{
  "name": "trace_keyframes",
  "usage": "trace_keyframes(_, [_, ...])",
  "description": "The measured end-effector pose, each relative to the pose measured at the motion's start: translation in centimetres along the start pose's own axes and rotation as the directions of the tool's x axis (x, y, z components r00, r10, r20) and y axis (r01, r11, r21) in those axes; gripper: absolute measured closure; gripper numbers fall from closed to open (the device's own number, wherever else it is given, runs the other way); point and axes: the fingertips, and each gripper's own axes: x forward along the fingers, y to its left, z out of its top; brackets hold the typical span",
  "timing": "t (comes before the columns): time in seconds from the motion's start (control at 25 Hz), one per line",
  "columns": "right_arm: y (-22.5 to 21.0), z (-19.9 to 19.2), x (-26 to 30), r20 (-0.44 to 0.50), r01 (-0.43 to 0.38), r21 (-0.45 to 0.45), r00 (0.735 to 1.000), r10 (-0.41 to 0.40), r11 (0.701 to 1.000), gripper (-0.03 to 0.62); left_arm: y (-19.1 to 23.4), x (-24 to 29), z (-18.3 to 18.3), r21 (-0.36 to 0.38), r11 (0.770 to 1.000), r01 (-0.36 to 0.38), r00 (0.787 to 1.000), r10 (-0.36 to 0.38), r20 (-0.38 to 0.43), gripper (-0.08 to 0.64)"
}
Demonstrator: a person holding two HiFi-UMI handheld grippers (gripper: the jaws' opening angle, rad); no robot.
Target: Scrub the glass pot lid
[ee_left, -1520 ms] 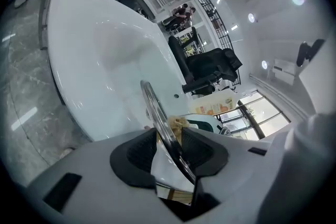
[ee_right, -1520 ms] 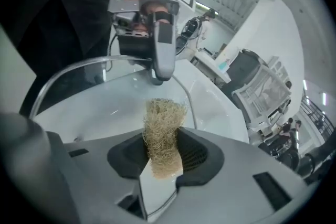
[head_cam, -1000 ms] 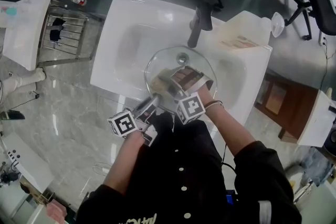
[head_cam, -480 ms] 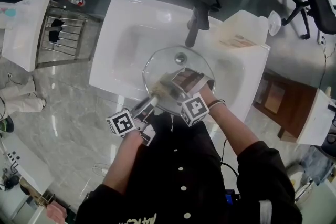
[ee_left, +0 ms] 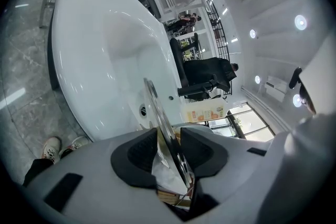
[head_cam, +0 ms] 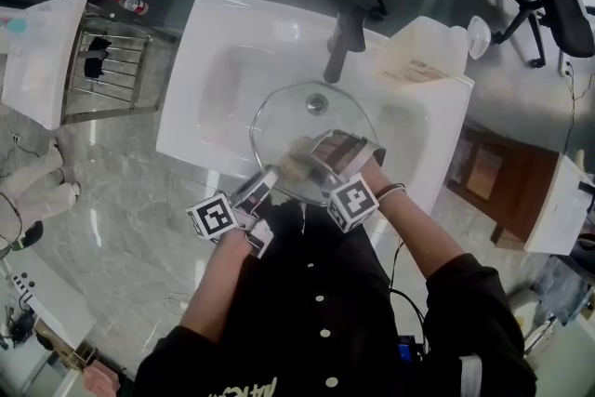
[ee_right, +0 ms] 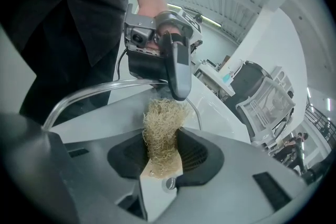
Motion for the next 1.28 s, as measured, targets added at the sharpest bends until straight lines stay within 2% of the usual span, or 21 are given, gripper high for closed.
trace_keyframes(0.12, [0.7,0.0,-0.8,0.001,-0.015,-0.011,1.0,0.015,1.0,0.446,-0.1,0.1,0.0,-0.002,1.0,0.011,1.0,-0.011,0.003,0.407])
trace_keyframes(0.24, [1.4,0.0,-1.5,0.003,-0.026,-0.018,1.0,0.026,0.999,0.446,-0.8,0.6,0.2,-0.027,0.998,0.061,0.998,-0.06,0.019,0.41])
trace_keyframes(0.32, [1.8,0.0,-2.0,0.007,-0.034,-0.023,0.999,0.034,0.999,0.446,-0.5,0.5,0.3,-0.033,0.999,0.037,0.999,-0.036,0.017,0.414])
trace_keyframes(0.44, [2.4,0.0,-2.6,0.012,-0.043,-0.034,0.999,0.043,0.999,0.446,-1.0,0.6,0.3,-0.068,0.995,0.072,0.997,-0.07,0.027,0.416])
trace_keyframes(0.6, [3.2,-0.5,-3.6,0.016,-0.059,-0.06,0.998,0.06,0.996,0.446,-0.9,0.7,0.2,-0.067,0.996,0.061,0.998,-0.059,0.024,0.416])
trace_keyframes(0.76, [4.4,-0.9,-5.1,0.009,-0.131,-0.062,0.991,0.132,0.989,0.448,-0.9,0.8,0.3,-0.064,0.997,0.052,0.998,-0.051,0.022,0.416])
trace_keyframes(1.0, [5.6,-2.1,-6.7,-0.007,-0.189,-0.095,0.982,0.19,0.977,0.449,-1.0,0.8,0.2,-0.054,0.998,0.044,0.999,-0.043,0.017,0.416])
trace_keyframes(1.28, [6.5,-4.1,-8.1,-0.054,-0.306,-0.188,0.952,0.301,0.934,0.448,-1.2,0.7,0.2,-0.051,0.998,0.032,0.999,-0.031,0.015,0.417])
